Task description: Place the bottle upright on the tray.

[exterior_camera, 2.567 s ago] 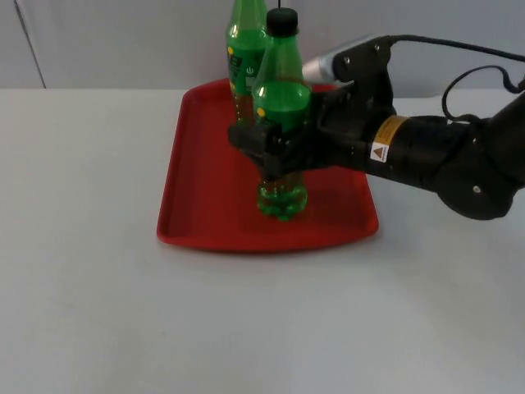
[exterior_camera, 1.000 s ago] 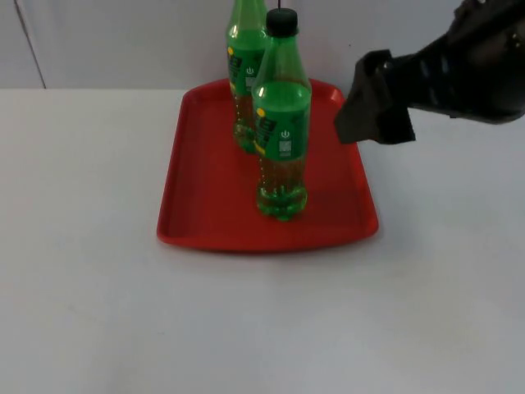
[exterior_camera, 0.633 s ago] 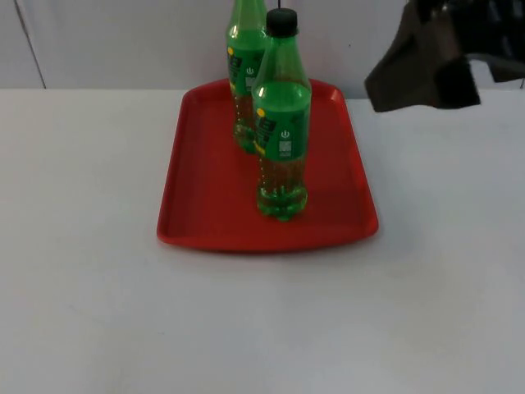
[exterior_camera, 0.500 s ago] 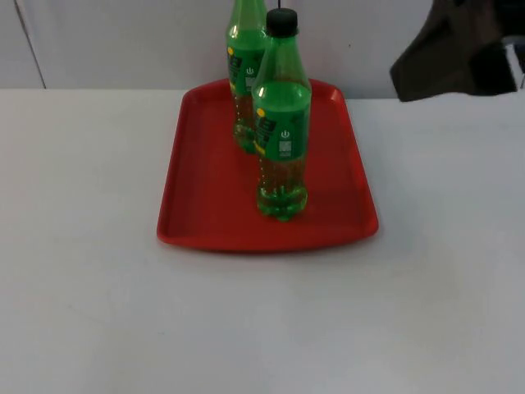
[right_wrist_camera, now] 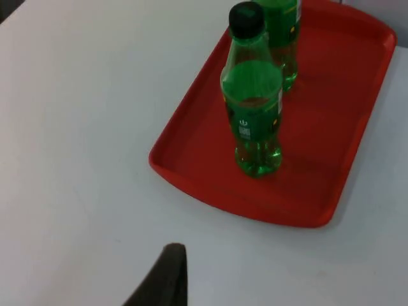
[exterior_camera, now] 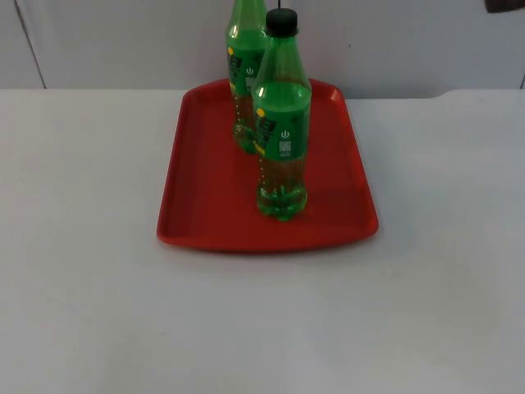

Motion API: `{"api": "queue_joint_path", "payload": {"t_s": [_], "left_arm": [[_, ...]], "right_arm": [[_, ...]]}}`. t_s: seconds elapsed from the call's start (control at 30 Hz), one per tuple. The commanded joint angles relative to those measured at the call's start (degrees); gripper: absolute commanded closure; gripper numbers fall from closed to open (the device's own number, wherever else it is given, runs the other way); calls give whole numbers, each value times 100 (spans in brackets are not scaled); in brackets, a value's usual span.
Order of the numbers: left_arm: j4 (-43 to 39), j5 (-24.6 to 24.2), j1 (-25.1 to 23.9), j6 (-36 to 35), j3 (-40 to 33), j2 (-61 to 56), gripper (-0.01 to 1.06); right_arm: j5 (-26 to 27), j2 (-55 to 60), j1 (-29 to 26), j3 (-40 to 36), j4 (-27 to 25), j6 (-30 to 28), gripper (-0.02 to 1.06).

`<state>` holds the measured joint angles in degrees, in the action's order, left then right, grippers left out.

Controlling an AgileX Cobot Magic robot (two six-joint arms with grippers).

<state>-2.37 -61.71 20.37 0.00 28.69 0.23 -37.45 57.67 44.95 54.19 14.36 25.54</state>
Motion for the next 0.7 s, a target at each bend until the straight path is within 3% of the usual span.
{"api": "queue_joint_path", "payload": {"t_s": [0.0, 0.23, 0.67], "left_arm": [[-30, 13, 18, 0, -31, -23, 0], [-30, 13, 18, 0, -31, -23, 0], [-30, 13, 18, 0, -31, -23, 0]], "right_arm": [[-138, -208, 36, -12, -142, -217, -1], [-305, -816, 36, -12, -698, -1032, -1], [-476, -1668, 36, -112, -1053, -2112, -1]]}}
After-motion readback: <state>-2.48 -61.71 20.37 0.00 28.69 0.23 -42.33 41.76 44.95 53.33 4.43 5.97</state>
